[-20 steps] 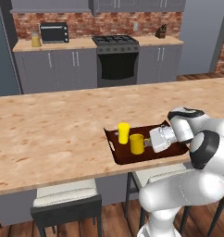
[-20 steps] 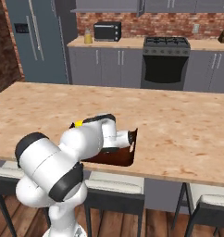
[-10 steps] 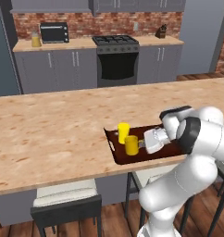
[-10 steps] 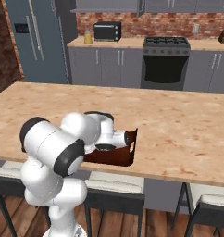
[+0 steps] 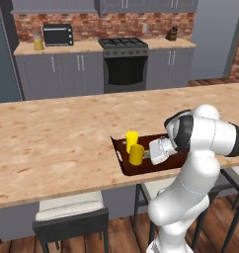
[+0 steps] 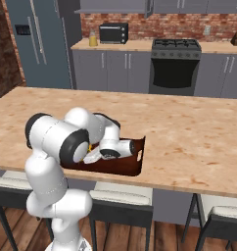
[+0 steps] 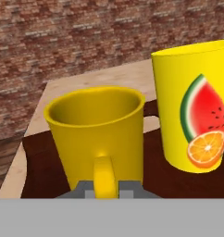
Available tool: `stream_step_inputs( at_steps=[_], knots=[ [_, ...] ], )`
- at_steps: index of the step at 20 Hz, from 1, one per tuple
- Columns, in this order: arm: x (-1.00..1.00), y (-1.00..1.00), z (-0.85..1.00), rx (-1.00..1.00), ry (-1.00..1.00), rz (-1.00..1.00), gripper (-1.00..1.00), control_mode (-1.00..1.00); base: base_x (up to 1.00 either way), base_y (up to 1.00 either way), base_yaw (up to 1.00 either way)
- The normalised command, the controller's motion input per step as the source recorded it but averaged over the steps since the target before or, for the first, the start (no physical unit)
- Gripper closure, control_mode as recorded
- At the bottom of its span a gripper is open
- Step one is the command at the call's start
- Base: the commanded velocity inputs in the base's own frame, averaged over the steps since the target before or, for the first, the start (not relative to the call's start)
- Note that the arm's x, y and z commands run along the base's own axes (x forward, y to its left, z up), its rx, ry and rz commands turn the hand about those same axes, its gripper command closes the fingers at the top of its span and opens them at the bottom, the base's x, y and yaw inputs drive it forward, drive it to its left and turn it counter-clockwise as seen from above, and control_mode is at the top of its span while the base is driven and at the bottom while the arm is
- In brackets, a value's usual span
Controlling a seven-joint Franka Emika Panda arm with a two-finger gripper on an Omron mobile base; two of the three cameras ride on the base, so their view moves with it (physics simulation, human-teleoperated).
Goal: There is a tray on the dining counter. Grab the cup, mug, and pitcher and place them on the tray. The pitcher may be placed next to the tray if it cannot fit the tray.
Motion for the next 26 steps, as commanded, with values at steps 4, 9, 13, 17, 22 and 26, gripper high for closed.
stream_step_inputs(
  at_steps=[4, 9, 13, 17, 22, 26],
  knots=[
    [0.01, 0.0, -0.14, 0.0, 0.0, 0.03, 1.0, -1.0, 0.0, 0.0, 0.0],
    [0.0, 0.0, 0.0, 0.0, 0.0, 0.01, 1.0, -1.0, 0.0, 0.0, 0.0],
    [0.0, 0.0, 0.0, 0.0, 0.0, 0.0, 1.0, -1.0, 0.0, 0.0, 0.0],
    [0.0, 0.0, 0.0, 0.0, 0.0, 0.0, 1.0, -1.0, 0.0, 0.0, 0.0],
    [0.0, 0.0, 0.0, 0.0, 0.0, 0.0, 1.0, -1.0, 0.0, 0.0, 0.0],
    [0.0, 0.0, 0.0, 0.0, 0.0, 0.0, -1.0, -1.0, 0.0, 0.0, 0.0]
  ],
)
